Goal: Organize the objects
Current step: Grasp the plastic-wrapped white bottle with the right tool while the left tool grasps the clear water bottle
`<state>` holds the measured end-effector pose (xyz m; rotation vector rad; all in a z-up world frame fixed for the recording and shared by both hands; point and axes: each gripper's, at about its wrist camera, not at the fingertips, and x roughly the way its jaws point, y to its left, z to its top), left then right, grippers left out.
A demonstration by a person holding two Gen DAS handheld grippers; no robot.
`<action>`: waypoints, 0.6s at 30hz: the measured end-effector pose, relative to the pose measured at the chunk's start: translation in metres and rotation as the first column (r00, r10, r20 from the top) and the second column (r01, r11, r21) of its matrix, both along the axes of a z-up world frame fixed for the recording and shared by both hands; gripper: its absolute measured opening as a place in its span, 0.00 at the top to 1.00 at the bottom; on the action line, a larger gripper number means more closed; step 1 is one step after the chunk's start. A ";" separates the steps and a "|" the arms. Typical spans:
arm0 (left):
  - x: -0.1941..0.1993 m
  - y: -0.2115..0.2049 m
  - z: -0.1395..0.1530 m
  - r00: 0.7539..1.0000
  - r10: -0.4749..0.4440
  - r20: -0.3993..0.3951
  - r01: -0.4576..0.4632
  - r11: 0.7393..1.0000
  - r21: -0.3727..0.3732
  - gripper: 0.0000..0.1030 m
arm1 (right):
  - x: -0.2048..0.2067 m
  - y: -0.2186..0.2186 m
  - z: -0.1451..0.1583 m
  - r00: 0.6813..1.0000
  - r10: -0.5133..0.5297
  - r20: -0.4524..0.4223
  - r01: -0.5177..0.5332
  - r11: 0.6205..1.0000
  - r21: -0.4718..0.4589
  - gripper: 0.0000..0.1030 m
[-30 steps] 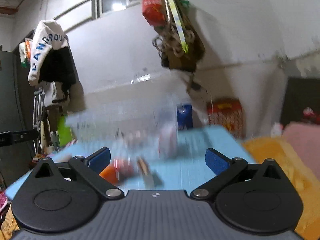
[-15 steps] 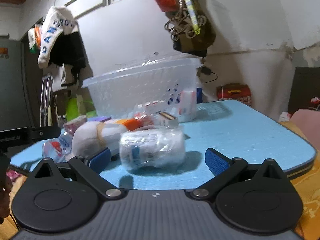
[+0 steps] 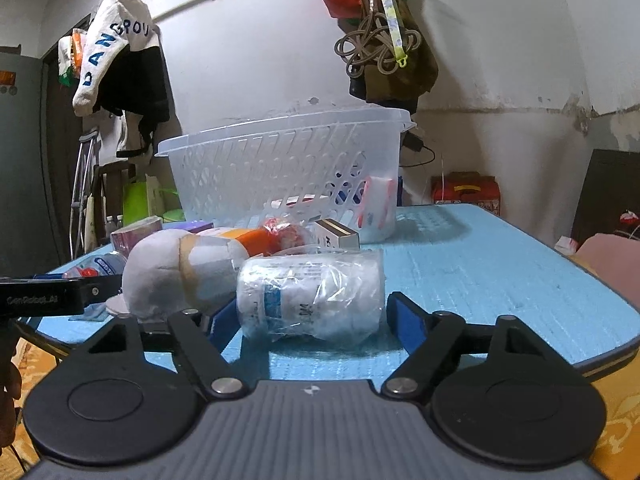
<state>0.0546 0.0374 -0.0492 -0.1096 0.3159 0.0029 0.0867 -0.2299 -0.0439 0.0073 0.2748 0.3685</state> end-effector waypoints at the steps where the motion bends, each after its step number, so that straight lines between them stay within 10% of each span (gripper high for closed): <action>1: 0.000 -0.001 -0.001 1.000 0.002 0.001 -0.002 1.000 0.010 0.07 | 0.000 0.001 0.000 1.000 -0.001 0.004 0.001 1.000 -0.007 0.23; 12: -0.003 -0.010 -0.004 0.999 0.035 0.024 -0.037 0.995 0.097 0.23 | 0.002 0.003 -0.001 0.999 -0.018 0.036 0.019 0.999 -0.035 0.23; 15: -0.004 -0.010 -0.003 0.999 0.029 0.029 -0.032 0.996 0.089 0.49 | 0.003 0.002 -0.001 0.999 -0.011 0.040 0.012 0.999 -0.030 0.25; 18: -0.008 -0.006 -0.003 0.999 0.027 0.038 -0.030 0.998 0.060 0.54 | 0.000 -0.001 -0.002 0.999 -0.012 0.050 0.013 1.000 -0.026 0.26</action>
